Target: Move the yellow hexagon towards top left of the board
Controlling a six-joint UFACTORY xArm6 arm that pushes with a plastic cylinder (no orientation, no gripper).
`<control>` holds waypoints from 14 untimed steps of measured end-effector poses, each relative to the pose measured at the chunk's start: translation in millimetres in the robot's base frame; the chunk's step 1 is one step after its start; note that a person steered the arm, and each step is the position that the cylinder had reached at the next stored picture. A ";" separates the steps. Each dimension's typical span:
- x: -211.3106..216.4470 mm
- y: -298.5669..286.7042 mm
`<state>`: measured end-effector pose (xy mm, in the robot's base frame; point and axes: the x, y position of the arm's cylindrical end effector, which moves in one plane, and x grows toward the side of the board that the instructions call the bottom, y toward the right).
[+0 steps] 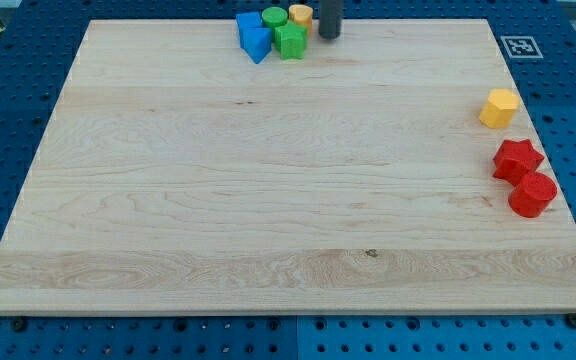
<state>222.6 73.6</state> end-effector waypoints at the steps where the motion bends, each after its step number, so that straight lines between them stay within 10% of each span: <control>1: 9.3 59.6; 14: 44.6 213.7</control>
<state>267.2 287.3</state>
